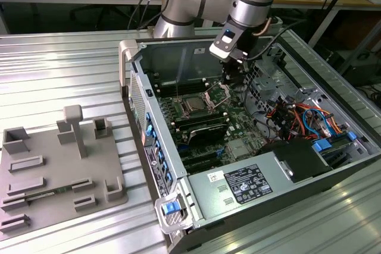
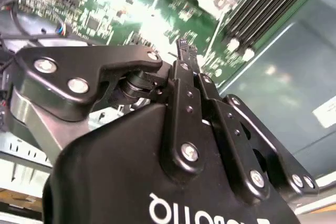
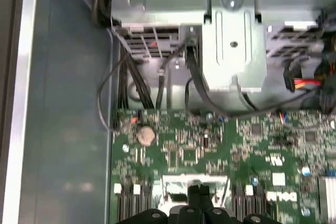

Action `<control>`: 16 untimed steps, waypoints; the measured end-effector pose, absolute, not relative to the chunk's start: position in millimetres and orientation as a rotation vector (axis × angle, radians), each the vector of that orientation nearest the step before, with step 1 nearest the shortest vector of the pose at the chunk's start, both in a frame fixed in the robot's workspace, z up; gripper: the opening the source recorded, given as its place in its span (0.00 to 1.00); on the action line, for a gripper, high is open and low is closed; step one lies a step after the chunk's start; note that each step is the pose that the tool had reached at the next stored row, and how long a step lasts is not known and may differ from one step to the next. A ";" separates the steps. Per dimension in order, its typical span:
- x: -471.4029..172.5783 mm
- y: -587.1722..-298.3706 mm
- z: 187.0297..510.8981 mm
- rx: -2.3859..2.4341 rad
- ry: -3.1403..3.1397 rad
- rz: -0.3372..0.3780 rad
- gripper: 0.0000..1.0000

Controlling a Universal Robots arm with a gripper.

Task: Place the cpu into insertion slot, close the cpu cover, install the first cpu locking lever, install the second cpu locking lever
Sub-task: 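Close the cpu cover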

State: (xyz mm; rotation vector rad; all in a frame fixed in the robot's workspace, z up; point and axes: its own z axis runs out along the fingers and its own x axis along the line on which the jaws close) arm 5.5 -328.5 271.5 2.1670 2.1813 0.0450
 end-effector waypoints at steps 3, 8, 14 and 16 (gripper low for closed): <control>19.5 -328.5 271.5 2.166 2.180 0.043 0.11; 28.7 -328.5 271.4 2.166 2.180 0.042 0.11; 31.7 -328.5 271.4 2.166 2.180 0.042 0.11; 33.1 -328.5 271.4 2.166 2.180 0.042 0.11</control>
